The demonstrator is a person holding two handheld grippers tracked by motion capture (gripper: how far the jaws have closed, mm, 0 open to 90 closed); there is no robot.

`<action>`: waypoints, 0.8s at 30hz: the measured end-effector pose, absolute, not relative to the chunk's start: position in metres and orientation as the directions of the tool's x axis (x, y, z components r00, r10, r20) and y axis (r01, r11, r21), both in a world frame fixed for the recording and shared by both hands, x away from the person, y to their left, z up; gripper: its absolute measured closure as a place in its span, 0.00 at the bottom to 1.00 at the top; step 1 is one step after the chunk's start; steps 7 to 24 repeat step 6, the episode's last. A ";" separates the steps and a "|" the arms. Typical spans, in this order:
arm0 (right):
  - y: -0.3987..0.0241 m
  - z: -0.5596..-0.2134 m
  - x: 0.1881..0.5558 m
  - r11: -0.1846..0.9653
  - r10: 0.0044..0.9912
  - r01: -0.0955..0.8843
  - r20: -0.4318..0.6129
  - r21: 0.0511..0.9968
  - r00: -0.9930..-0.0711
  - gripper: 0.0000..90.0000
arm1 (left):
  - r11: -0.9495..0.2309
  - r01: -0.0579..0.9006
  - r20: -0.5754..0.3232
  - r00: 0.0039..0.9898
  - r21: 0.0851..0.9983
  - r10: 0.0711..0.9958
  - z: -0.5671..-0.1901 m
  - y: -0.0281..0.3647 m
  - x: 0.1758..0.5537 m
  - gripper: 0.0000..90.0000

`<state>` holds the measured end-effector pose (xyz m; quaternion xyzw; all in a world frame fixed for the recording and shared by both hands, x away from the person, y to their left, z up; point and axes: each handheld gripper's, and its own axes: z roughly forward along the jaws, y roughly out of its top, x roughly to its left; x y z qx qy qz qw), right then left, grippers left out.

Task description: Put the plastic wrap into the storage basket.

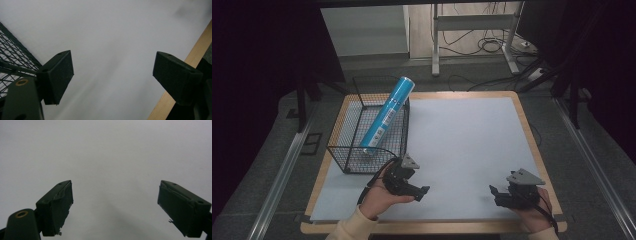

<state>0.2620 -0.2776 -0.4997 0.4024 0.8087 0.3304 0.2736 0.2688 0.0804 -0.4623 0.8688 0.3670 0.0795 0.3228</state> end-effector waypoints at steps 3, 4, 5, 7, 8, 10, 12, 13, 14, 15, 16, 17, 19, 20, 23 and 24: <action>-0.277 -0.499 0.262 0.455 0.831 0.466 -0.174 0.759 -0.528 0.15 | -0.521 0.590 -0.105 0.718 0.617 0.689 -0.464 0.080 0.269 0.18; -0.277 -0.499 0.262 0.455 0.831 0.466 -0.174 0.759 -0.528 0.15 | -0.521 0.590 -0.105 0.718 0.617 0.689 -0.464 0.080 0.269 0.18; -0.277 -0.499 0.262 0.453 0.831 0.462 -0.173 0.762 -0.529 0.15 | -0.517 0.593 -0.107 0.715 0.617 0.691 -0.466 0.080 0.269 0.18; -0.277 -0.498 0.262 0.452 0.830 0.458 -0.173 0.765 -0.530 0.15 | -0.521 0.592 -0.103 0.715 0.615 0.691 -0.466 0.080 0.269 0.18; -0.277 -0.498 0.262 0.452 0.830 0.458 -0.173 0.765 -0.530 0.15 | -0.521 0.592 -0.103 0.715 0.615 0.691 -0.466 0.080 0.269 0.18; -0.277 -0.498 0.262 0.452 0.830 0.458 -0.173 0.765 -0.530 0.15 | -0.521 0.592 -0.103 0.715 0.615 0.691 -0.466 0.080 0.269 0.18; -0.277 -0.498 0.262 0.452 0.830 0.458 -0.173 0.765 -0.530 0.15 | -0.521 0.592 -0.103 0.715 0.615 0.691 -0.466 0.080 0.269 0.18; -0.277 -0.498 0.262 0.452 0.830 0.458 -0.173 0.765 -0.530 0.15 | -0.521 0.592 -0.103 0.715 0.615 0.691 -0.466 0.080 0.269 0.18; -0.277 -0.498 0.262 0.452 0.830 0.458 -0.173 0.765 -0.530 0.15 | -0.521 0.592 -0.103 0.715 0.615 0.691 -0.466 0.080 0.269 0.18; -0.277 -0.498 0.262 0.452 0.830 0.458 -0.173 0.765 -0.530 0.15 | -0.521 0.592 -0.103 0.715 0.615 0.691 -0.466 0.080 0.269 0.18; -0.277 -0.498 0.262 0.452 0.830 0.458 -0.173 0.765 -0.530 0.15 | -0.521 0.592 -0.103 0.715 0.615 0.691 -0.466 0.080 0.269 0.18; -0.277 -0.498 0.262 0.452 0.830 0.458 -0.173 0.765 -0.530 0.15 | -0.521 0.592 -0.103 0.715 0.615 0.691 -0.466 0.080 0.269 0.18; -0.277 -0.498 0.262 0.452 0.830 0.458 -0.173 0.765 -0.530 0.15 | -0.521 0.592 -0.103 0.715 0.615 0.691 -0.466 0.080 0.269 0.18; -0.277 -0.498 0.262 0.452 0.830 0.458 -0.173 0.765 -0.530 0.15 | -0.521 0.592 -0.103 0.715 0.615 0.691 -0.466 0.080 0.269 0.18; -0.277 -0.498 0.262 0.452 0.830 0.458 -0.173 0.765 -0.530 0.15 | -0.521 0.592 -0.103 0.715 0.615 0.691 -0.466 0.080 0.269 0.18; -0.277 -0.498 0.262 0.452 0.830 0.458 -0.173 0.765 -0.530 0.15 | -0.521 0.592 -0.103 0.715 0.615 0.691 -0.466 0.080 0.269 0.18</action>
